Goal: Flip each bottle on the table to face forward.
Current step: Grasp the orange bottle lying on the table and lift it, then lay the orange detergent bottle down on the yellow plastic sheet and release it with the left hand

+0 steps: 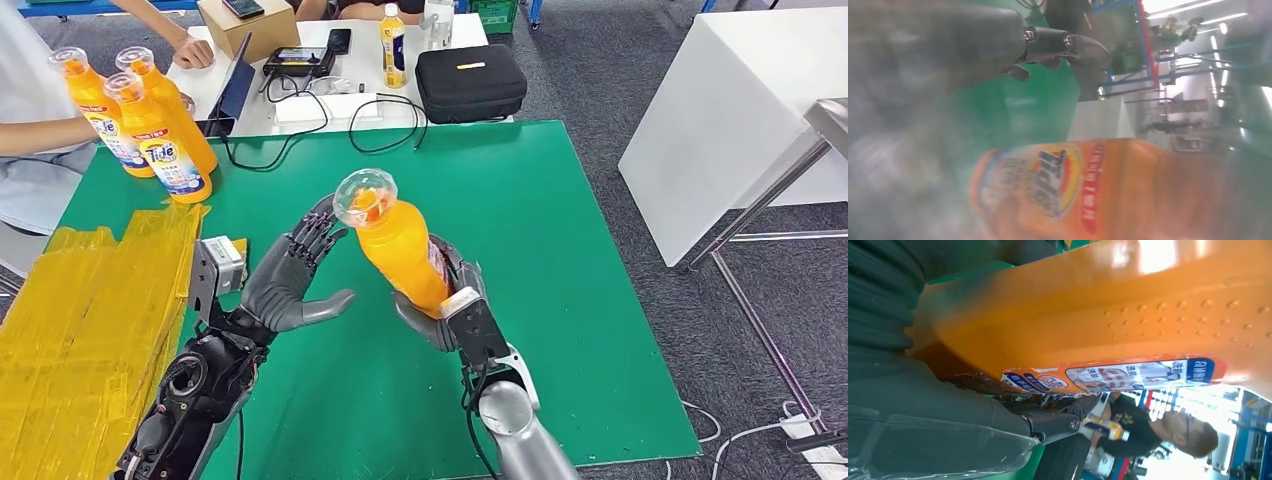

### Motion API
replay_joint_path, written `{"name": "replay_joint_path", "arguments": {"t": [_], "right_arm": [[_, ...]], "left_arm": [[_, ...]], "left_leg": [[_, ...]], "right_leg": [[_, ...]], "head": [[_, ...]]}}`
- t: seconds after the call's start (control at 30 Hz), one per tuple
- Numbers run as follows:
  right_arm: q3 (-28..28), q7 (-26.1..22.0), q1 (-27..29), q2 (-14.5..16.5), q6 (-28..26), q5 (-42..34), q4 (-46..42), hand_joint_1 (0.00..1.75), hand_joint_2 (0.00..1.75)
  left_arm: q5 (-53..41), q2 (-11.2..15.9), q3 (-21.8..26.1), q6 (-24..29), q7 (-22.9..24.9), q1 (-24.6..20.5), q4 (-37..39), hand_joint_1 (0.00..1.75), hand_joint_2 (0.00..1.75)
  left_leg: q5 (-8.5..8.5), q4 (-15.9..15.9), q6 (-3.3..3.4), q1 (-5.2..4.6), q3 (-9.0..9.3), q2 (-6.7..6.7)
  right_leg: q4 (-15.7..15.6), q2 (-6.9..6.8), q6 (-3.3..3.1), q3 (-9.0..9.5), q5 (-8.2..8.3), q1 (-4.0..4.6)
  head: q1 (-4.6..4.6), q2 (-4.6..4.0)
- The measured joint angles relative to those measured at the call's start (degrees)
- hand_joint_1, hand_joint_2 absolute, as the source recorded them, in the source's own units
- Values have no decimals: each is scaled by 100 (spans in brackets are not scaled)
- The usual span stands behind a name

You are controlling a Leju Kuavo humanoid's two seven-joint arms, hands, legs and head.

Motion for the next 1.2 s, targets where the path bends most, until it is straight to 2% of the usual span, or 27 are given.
{"name": "replay_joint_path", "arguments": {"t": [0.5, 1.2], "right_arm": [[630, 80, -318, 83, 55, -11, 576, 175, 175], [827, 163, -683, 180, -42, -35, 1340, 175, 175]], "left_arm": [[-48, -15, -78, 213, -54, -20, 33, 0, 175], [13, -69, -272, 173, -78, -108, 164, 0, 175]], "left_leg": [[0, 0, 0, 0, -1, 0], [1, 0, -1, 0, -2, 0]], "right_leg": [[0, 0, 0, -1, 0, 0], [0, 0, 0, -3, 0, 0]], "head": [[2, -1], [2, 0]]}}
